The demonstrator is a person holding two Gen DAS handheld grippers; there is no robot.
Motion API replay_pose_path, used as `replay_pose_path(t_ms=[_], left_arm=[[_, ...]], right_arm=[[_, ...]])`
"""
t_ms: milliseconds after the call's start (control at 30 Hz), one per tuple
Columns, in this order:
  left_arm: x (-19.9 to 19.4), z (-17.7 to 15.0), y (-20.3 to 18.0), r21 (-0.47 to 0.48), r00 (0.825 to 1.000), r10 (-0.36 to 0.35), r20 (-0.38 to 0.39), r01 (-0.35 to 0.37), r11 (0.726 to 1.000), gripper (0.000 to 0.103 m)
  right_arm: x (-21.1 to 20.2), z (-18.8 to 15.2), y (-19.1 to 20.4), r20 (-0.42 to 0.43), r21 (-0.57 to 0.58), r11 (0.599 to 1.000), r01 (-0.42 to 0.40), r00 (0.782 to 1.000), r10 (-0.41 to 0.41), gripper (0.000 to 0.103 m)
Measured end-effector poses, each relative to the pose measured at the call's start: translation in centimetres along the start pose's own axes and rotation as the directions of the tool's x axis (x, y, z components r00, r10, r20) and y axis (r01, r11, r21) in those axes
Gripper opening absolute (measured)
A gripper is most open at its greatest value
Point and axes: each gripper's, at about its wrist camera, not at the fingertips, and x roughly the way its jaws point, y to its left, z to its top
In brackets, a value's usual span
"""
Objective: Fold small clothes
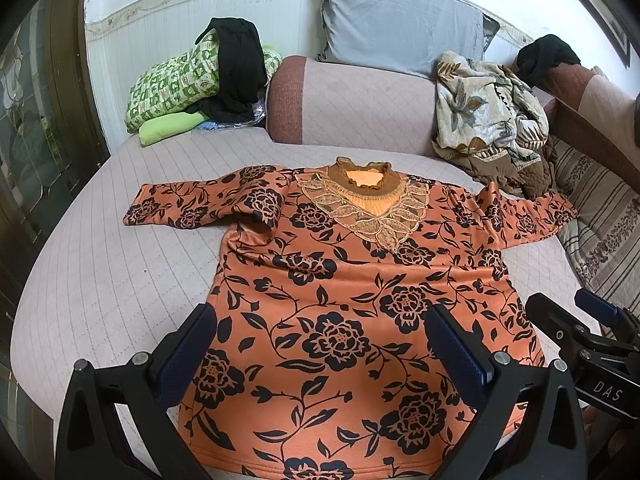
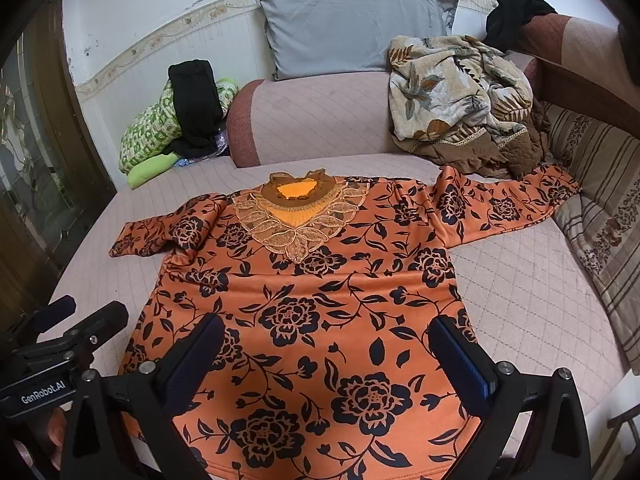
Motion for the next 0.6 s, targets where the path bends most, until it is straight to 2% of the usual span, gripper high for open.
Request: replay_pose_path(t_ms=[467,600], left_arm=[[-0.1,-0.1,0.0,0.004,1.000,-0.002,0.004,0.002,1.000,0.103],[0.5,0.2,1.8,-0.019,1.000,0.006,0.001,-0.006,1.000,0.103]], right_arm=[[0.0,0.1,0.1,0.000,-0.001,1.000,-0.005,1.000,0.005,0.103],[0.5,0.3,-0.7,-0.013,0.011,0.999,-0.040,0.999,0.041,0.103]])
